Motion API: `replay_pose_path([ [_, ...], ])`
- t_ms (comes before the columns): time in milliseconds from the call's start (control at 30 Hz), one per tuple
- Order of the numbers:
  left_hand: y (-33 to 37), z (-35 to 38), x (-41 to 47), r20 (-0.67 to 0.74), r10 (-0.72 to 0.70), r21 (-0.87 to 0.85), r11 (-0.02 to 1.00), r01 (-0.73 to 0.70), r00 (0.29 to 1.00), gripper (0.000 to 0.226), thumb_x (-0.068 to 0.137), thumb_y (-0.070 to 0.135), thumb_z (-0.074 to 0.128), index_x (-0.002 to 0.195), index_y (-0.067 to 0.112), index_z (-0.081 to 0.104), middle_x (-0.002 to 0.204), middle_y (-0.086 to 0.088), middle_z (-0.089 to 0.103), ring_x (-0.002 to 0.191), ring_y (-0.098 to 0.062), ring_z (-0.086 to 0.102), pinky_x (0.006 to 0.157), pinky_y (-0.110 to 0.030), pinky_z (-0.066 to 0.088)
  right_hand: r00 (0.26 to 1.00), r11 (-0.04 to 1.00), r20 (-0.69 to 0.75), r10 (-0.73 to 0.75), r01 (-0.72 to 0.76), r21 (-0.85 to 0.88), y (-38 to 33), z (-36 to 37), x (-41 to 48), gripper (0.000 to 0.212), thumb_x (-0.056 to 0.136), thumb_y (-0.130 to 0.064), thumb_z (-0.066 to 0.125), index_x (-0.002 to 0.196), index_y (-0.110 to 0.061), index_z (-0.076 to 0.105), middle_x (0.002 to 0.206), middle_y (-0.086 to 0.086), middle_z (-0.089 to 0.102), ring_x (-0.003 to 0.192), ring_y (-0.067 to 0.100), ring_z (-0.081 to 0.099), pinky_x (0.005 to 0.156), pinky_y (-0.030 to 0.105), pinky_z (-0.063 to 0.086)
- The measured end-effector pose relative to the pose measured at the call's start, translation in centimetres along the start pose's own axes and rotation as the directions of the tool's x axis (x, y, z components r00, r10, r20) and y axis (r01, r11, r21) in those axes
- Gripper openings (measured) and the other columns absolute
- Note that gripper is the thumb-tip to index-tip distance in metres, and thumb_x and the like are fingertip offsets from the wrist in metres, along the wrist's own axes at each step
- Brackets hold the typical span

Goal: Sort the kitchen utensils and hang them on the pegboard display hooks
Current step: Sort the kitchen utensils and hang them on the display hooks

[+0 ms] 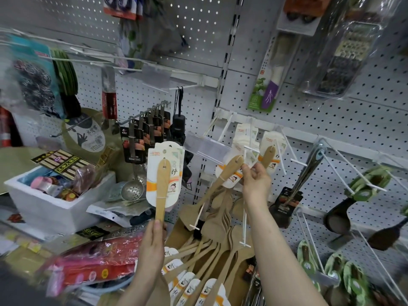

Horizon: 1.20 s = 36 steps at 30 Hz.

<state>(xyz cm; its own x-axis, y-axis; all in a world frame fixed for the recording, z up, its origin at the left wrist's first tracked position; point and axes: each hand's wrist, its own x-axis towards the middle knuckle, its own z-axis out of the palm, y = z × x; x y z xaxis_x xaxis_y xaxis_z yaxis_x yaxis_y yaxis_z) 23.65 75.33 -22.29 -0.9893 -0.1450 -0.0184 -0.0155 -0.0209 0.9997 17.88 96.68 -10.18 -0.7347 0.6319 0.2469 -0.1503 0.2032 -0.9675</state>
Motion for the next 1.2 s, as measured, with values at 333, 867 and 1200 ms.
replay_pose_path([
  [333, 0.4, 1.1, -1.1, 0.182, -0.042, -0.047, 0.998, 0.051, 0.982, 0.046, 0.091, 0.048, 0.038, 0.094, 0.009, 0.062, 0.062, 0.004, 0.046, 0.057, -0.011, 0.041, 0.055, -0.023, 0.033, 0.999, 0.997, -0.037, 0.019, -0.022, -0.077, 0.8, 0.6, -3.8, 0.019, 0.090, -0.029, 0.069, 0.081, -0.021, 0.054, 0.075, -0.004, 0.057, 0.070, 0.013, 0.054, 0.064, 0.027, 0.042],
  [867, -1.3, 2.6, -3.2, 0.372, -0.205, 0.053, 0.978, 0.200, 0.905, 0.072, 0.090, 0.069, 0.030, 0.135, 0.016, 0.046, 0.129, -0.015, 0.056, 0.121, -0.028, 0.053, 0.107, -0.045, 0.037, 0.983, 0.994, 0.183, 0.004, -0.024, 0.109, 0.0, -0.3, -7.6, 0.014, 0.084, -0.013, 0.076, 0.089, -0.018, 0.064, 0.082, -0.005, 0.070, 0.074, 0.012, 0.063, 0.077, 0.044, 0.055],
  [1200, 0.3, 2.8, -3.6, 0.359, -0.102, -0.005, 0.994, 0.111, 0.928, 0.023, 0.100, 0.042, 0.036, 0.104, 0.028, 0.053, 0.087, -0.004, 0.052, 0.076, -0.015, 0.051, 0.070, -0.027, 0.042, 0.959, 0.970, 0.267, 0.094, -0.149, 0.191, -0.8, -1.9, -7.0, 0.009, 0.092, -0.017, 0.067, 0.091, -0.010, 0.073, 0.087, 0.012, 0.076, 0.075, 0.022, 0.069, 0.069, 0.034, 0.056],
])
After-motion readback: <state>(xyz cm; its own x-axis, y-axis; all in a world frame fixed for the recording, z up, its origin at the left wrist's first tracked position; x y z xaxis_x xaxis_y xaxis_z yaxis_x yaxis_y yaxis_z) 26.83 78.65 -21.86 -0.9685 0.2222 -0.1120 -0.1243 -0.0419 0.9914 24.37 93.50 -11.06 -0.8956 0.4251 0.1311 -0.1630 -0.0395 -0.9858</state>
